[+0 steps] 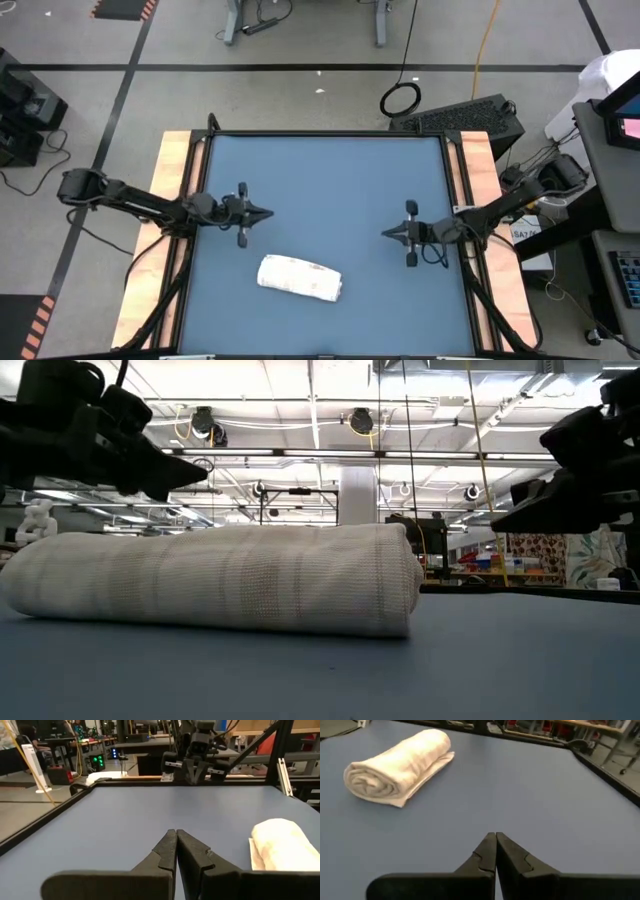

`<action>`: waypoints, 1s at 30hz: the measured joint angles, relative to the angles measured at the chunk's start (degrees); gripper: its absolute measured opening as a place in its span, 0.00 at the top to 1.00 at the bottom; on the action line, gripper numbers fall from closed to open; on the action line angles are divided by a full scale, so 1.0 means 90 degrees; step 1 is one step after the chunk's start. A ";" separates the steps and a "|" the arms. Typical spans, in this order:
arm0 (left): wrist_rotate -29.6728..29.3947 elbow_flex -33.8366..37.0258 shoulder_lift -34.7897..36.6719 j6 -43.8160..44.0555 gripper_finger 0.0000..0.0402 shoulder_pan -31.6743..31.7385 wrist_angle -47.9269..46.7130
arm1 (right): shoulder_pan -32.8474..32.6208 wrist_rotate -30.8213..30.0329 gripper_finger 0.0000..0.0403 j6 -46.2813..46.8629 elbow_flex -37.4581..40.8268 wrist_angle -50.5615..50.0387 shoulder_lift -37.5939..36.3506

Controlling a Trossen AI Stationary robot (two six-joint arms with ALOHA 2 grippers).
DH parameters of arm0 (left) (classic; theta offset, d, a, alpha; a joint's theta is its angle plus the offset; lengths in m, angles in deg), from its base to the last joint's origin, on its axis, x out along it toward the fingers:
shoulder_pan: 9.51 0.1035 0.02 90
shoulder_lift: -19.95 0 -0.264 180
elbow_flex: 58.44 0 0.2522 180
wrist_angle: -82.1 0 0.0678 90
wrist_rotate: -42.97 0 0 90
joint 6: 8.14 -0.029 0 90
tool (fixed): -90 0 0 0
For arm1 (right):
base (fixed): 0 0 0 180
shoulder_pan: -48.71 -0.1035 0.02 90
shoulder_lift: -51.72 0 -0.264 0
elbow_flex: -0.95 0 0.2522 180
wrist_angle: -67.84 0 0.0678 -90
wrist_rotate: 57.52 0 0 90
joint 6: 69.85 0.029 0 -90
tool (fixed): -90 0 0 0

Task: Roll towel into tight, uniform cylinder
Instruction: Return to Home Position

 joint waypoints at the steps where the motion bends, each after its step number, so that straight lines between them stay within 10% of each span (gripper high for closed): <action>1: 0.0000 0.0000 0.0205 -0.0001 0.96 0.0000 -0.0195 | 0.0038 -0.0001 1.00 -0.0003 0.0000 -0.0170 -0.0153; 30: 0.0327 0.0002 0.5204 -0.0249 0.96 -0.0003 -0.4534 | 0.0778 0.0673 1.00 -0.0714 -0.0002 -0.3531 -0.4795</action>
